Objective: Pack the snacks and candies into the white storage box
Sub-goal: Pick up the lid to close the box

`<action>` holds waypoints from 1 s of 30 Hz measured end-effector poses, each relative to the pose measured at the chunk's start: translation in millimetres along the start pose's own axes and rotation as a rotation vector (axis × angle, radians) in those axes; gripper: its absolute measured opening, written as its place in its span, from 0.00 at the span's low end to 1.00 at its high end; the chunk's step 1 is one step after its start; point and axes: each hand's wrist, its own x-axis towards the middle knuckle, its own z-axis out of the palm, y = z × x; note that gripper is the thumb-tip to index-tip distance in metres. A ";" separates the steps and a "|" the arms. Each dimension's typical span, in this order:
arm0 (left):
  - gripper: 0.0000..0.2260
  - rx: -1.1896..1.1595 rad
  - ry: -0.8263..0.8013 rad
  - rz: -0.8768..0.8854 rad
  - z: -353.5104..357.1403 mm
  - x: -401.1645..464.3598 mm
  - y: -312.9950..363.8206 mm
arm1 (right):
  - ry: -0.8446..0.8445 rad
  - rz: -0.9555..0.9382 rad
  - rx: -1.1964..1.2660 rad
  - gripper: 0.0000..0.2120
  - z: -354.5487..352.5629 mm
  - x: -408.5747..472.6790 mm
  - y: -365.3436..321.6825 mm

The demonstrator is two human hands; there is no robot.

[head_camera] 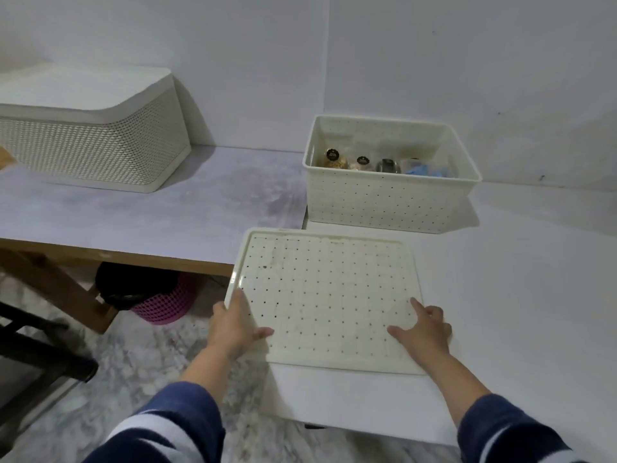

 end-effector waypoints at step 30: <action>0.37 0.047 0.145 0.390 -66.3 165.6 297.0 | 0.219 -0.085 -0.021 0.38 -233.5 216.2 -130.9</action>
